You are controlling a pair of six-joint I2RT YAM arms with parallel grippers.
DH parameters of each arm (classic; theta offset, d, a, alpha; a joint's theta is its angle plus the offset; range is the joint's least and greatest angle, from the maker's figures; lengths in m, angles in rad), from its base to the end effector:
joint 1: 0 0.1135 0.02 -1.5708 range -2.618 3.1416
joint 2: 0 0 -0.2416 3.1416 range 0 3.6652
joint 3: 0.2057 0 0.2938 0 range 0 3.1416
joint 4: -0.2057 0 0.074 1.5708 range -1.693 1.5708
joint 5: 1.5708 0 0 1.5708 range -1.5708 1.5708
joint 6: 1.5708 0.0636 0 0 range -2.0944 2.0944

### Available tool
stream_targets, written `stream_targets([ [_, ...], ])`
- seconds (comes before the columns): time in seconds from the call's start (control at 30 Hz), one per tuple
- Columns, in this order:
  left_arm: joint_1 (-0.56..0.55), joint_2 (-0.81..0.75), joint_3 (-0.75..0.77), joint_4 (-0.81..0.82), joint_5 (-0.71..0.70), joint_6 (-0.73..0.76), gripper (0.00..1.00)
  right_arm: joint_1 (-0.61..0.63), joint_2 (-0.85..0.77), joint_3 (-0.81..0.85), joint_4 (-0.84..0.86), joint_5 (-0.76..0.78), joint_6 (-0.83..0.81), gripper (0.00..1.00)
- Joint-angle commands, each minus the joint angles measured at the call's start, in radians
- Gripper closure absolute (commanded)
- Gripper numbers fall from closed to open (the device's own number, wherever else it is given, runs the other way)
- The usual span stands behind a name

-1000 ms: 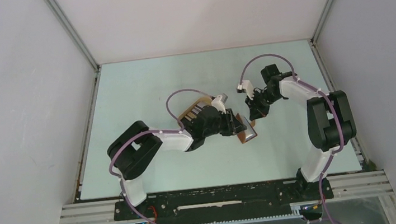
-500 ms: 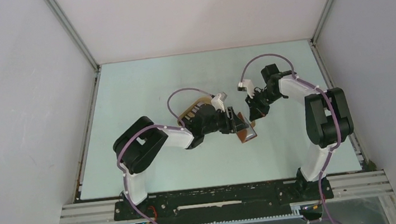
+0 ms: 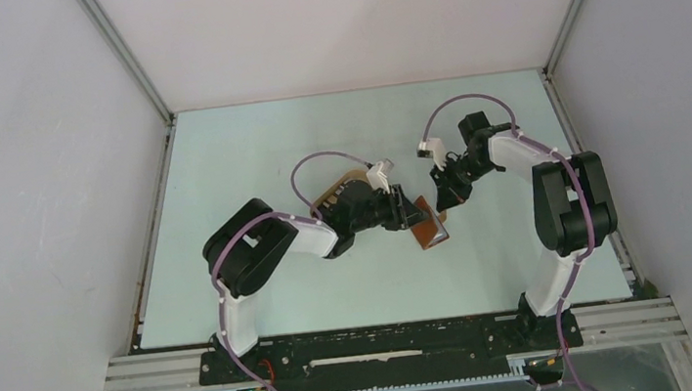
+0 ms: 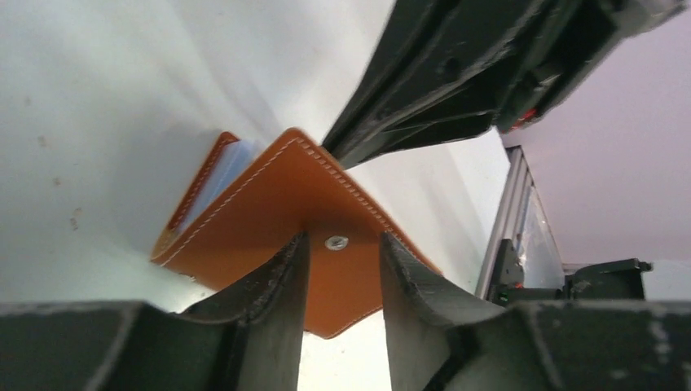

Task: Put the credit cards into the card holder
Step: Close the card holder at the center of the board.

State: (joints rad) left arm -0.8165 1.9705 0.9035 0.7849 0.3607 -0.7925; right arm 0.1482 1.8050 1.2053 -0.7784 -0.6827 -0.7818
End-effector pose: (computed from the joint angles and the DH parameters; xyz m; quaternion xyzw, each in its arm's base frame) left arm 0.2806 -0.3314 0.0760 0.1172 0.7852 -0.5252 0.3065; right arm 0.3610 0.0945 0.1147 -0.4494 0.8239 0.2884 0.1899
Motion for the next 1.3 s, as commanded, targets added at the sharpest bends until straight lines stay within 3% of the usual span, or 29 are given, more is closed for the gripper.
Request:
stream_targets([
  [0.0, 0.011, 0.016, 0.056, -0.078, -0.049, 0.06, 0.64, -0.013, -0.02, 0.034, -0.012, -0.042, 0.02, 0.89],
  [0.13, 0.01, 0.032, 0.083, -0.137, -0.074, 0.081, 0.73, -0.018, -0.024, 0.034, -0.01, -0.056, 0.031, 0.88],
  [0.5, -0.044, 0.064, 0.215, -0.472, -0.249, 0.212, 0.74, -0.022, 0.003, 0.034, 0.008, -0.064, 0.079, 0.87],
  [0.83, -0.067, -0.026, 0.125, -0.319, -0.221, 0.267, 0.69, -0.047, 0.052, 0.057, 0.012, -0.029, 0.15, 0.87],
  [1.27, -0.107, -0.019, 0.174, -0.303, -0.225, 0.325, 0.57, -0.052, 0.056, 0.057, 0.015, -0.041, 0.151, 0.87],
])
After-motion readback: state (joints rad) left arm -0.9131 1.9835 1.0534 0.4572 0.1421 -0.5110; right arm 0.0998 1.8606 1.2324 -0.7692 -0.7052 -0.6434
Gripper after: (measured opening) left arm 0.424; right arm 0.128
